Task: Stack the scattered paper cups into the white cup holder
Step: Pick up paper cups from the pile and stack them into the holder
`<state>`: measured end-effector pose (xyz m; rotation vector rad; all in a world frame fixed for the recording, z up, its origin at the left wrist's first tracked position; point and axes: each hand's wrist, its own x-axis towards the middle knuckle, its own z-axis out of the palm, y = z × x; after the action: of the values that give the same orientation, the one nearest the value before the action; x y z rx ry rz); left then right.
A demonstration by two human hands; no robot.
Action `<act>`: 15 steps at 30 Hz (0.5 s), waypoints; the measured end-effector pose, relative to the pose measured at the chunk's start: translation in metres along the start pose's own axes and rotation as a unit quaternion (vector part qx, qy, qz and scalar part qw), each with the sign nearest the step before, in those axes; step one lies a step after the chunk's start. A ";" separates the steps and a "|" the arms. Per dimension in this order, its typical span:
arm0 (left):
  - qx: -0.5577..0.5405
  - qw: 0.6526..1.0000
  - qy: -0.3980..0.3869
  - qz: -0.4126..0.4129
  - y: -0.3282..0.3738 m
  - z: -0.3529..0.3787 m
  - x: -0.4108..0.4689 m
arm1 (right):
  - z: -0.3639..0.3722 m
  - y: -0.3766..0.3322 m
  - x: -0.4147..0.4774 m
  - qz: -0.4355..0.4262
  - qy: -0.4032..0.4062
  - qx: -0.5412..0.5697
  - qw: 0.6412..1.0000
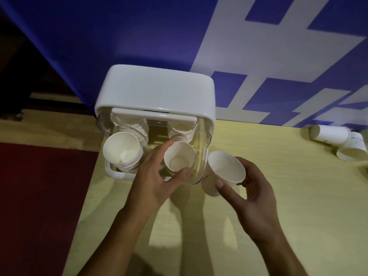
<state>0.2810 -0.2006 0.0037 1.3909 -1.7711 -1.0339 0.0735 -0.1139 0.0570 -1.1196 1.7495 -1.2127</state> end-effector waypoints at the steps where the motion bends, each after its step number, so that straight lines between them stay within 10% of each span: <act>1: -0.001 1.000 0.001 -0.004 -0.001 0.000 0.000 | 0.000 0.000 0.000 -0.001 0.001 0.001 1.000; 15: -0.103 0.993 0.058 -0.011 0.024 -0.016 -0.016 | 0.018 -0.040 0.009 -0.079 0.010 0.008 0.997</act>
<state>0.2873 -0.1854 0.0325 1.3177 -1.5236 -1.0924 0.0965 -0.1355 0.0885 -1.2596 1.6900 -1.3341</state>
